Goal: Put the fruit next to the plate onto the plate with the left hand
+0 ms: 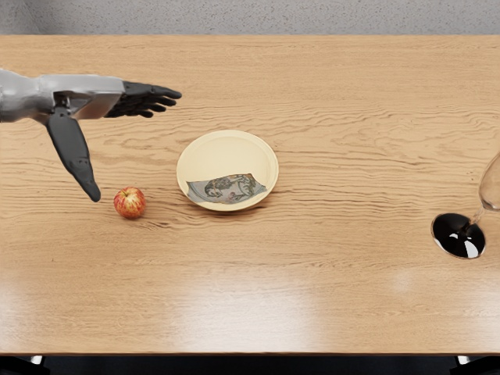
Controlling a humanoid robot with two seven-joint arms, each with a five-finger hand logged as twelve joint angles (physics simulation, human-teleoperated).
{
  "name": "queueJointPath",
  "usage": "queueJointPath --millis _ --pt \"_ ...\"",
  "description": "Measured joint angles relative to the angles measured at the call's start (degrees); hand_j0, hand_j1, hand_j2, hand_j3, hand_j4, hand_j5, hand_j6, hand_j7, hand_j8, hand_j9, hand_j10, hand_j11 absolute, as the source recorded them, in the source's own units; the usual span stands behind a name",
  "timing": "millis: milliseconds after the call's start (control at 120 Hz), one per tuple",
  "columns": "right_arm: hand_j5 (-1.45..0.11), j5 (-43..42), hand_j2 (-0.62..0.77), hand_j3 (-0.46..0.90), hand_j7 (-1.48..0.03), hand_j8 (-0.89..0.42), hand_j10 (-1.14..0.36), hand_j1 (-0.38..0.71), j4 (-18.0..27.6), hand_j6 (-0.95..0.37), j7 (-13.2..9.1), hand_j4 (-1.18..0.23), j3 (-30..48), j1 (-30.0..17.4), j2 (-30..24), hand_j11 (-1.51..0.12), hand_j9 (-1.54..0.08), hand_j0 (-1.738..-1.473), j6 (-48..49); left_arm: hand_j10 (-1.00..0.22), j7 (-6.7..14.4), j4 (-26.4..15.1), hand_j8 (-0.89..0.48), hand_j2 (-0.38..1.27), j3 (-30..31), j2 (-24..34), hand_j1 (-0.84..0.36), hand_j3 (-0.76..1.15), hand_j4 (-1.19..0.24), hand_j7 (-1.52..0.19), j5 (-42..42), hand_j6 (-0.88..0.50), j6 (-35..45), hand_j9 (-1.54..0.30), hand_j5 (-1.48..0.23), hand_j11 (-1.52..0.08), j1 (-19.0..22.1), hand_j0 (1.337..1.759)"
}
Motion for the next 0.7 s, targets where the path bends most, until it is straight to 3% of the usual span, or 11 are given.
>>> queueJointPath --millis 75,108,150,208,242,283,333,425,542,600,700 --pt "0.0 -0.1 0.0 0.0 0.0 0.0 0.0 -0.35 -0.1 0.0 0.0 0.0 0.0 0.1 0.0 0.0 0.0 -1.658 0.0 -0.02 -0.3 -0.5 -0.02 0.0 0.1 -0.2 0.33 0.0 -0.02 -0.02 0.3 -0.02 0.0 -0.02 -0.03 -0.02 0.0 1.658" --pt "0.0 -0.1 0.0 0.0 0.0 0.0 0.0 -0.35 -0.3 0.0 0.0 0.0 0.0 0.0 0.0 0.0 0.0 -1.658 0.0 -0.02 1.0 -0.6 -0.02 0.0 0.1 -0.7 0.33 0.0 -0.02 -0.02 0.4 -0.02 0.0 -0.02 -0.03 -0.02 -0.1 1.658" --pt "0.0 0.0 0.0 0.0 0.0 0.0 0.0 -0.35 -0.4 0.0 0.0 0.0 0.0 -0.1 0.0 0.0 0.0 -1.658 0.0 -0.02 4.7 -0.8 -0.02 0.01 0.0 -2.9 0.33 0.0 -0.02 -0.02 0.4 -0.02 0.0 -0.02 -0.03 -0.02 -0.4 1.658" --pt "0.0 0.0 0.0 0.0 0.0 0.0 0.0 -0.35 -0.6 0.0 0.0 0.0 0.0 -0.1 0.0 0.0 0.0 -1.658 0.0 -0.02 13.7 -0.9 -0.02 0.0 -0.1 -6.5 0.33 0.0 -0.02 -0.02 0.4 -0.02 0.0 -0.02 -0.03 -0.02 -0.6 1.658" --pt "0.0 0.0 0.0 0.0 0.0 0.0 0.0 -0.35 -0.6 0.0 0.0 0.0 0.0 -0.1 0.0 0.0 0.0 -1.658 0.0 -0.02 17.6 -1.0 -0.02 0.0 -0.2 -7.3 0.33 0.0 -0.02 -0.02 0.4 -0.02 0.0 -0.02 -0.03 -0.02 -0.9 1.658" --pt "0.0 0.0 0.0 0.0 0.0 0.0 0.0 -0.35 -0.7 0.0 0.0 0.0 0.0 -0.1 0.0 0.0 0.0 -1.658 0.0 -0.02 21.0 -1.6 -0.02 0.0 -0.3 -7.0 0.33 0.0 -0.02 -0.02 0.4 -0.02 0.0 -0.02 -0.03 -0.02 -2.2 1.658" --pt "0.0 0.0 0.0 0.0 0.0 0.0 0.0 -0.35 -0.7 0.0 0.0 0.0 0.0 -0.2 0.0 0.0 0.0 -1.658 0.0 -0.02 23.7 -3.3 -0.02 0.0 -0.4 -4.6 0.33 0.0 -0.02 -0.03 0.6 -0.02 0.0 -0.03 -0.03 -0.02 -2.5 1.658" --pt "0.0 0.0 0.0 0.0 0.0 0.0 0.0 -0.35 -0.8 0.0 0.0 0.0 0.0 -0.1 0.0 0.0 0.0 -1.658 0.0 -0.02 26.2 -5.7 -0.02 0.0 -0.5 -6.1 0.33 0.0 -0.02 -0.03 2.0 -0.02 0.0 -0.03 -0.03 -0.03 -2.3 1.658" --pt "0.0 -0.1 0.0 0.0 0.0 0.0 0.0 -0.35 -0.8 0.0 0.0 0.0 0.0 0.0 0.0 0.0 0.0 -1.658 0.0 -0.02 27.4 -6.8 -0.03 0.0 -0.3 -10.0 0.32 0.0 -0.03 -0.03 12.4 -0.03 5.4 -0.03 -0.03 -0.03 -0.3 1.658" --pt "0.0 -0.1 0.0 0.0 0.0 0.0 0.0 -0.35 -0.9 0.0 0.0 0.0 0.0 0.0 0.0 0.0 0.0 -1.658 0.0 -0.02 27.6 -7.1 -0.03 0.0 -0.1 -10.2 0.32 0.0 -0.03 -0.03 18.1 -0.03 10.6 -0.03 -0.03 -0.03 3.9 1.658" --pt "0.0 -0.1 0.0 0.0 0.0 0.0 0.0 -0.35 -0.9 0.0 0.0 0.0 0.0 0.1 0.0 0.0 0.0 -1.658 0.0 -0.03 27.8 -7.3 -0.03 0.01 0.1 -10.7 0.32 0.0 -0.03 -0.03 27.0 -0.03 17.9 -0.03 -0.03 -0.03 7.6 1.658"
